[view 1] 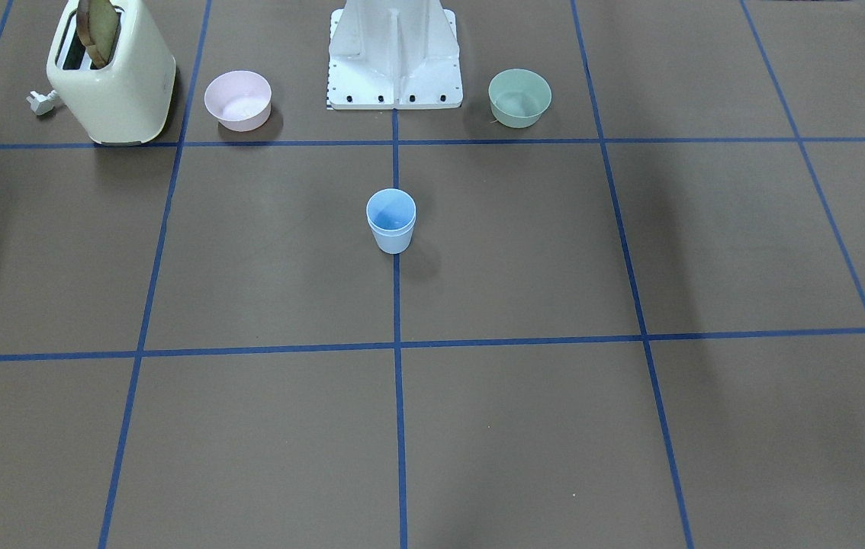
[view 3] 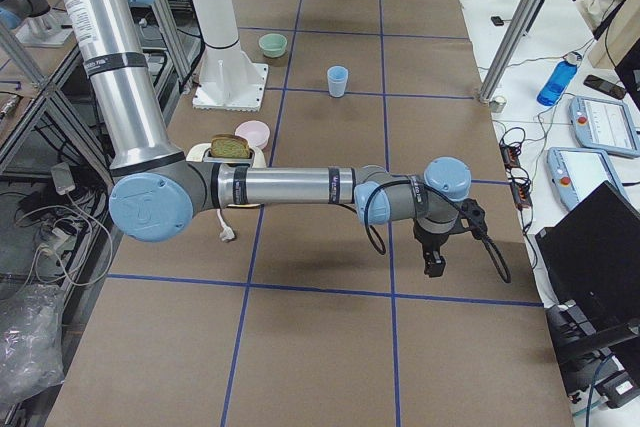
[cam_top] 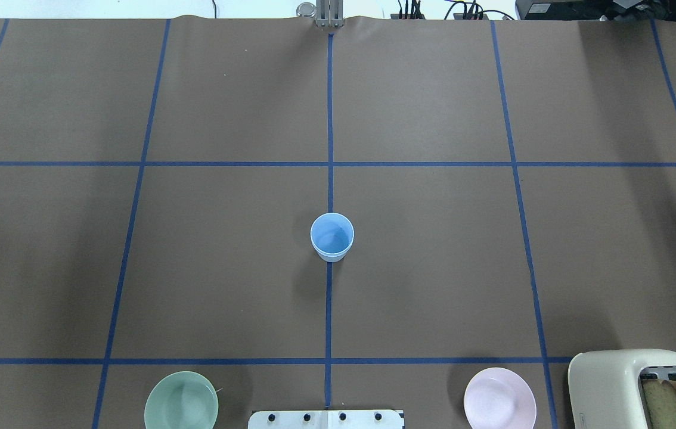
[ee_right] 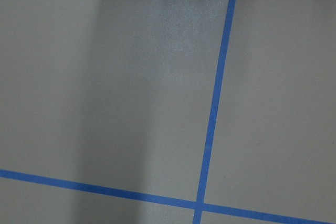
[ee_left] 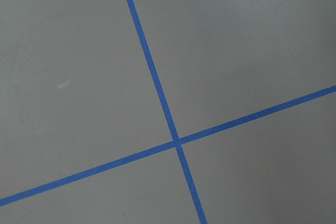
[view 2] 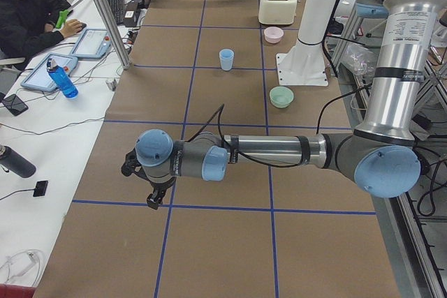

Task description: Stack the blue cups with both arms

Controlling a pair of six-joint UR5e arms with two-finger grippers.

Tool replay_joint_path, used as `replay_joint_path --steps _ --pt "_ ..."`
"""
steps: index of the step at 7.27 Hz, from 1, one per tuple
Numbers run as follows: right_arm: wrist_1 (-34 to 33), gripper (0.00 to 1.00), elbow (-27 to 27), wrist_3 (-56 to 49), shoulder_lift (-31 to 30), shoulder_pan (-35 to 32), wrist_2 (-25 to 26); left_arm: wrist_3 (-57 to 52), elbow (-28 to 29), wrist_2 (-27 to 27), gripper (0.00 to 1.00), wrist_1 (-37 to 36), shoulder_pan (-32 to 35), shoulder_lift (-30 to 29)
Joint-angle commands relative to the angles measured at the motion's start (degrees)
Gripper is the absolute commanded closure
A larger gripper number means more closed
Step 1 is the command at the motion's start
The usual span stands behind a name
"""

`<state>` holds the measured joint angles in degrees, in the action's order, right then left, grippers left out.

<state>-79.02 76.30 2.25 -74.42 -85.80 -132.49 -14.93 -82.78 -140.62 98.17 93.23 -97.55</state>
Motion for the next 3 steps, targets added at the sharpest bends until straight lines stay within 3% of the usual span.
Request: replay_joint_path --steps 1,3 --pt "0.3 0.0 0.2 0.5 0.1 0.0 0.4 0.3 -0.4 0.0 0.02 0.2 0.0 0.1" --pt "0.2 0.0 0.3 0.7 0.1 0.0 0.3 0.3 -0.6 -0.1 0.02 0.3 0.0 0.0"
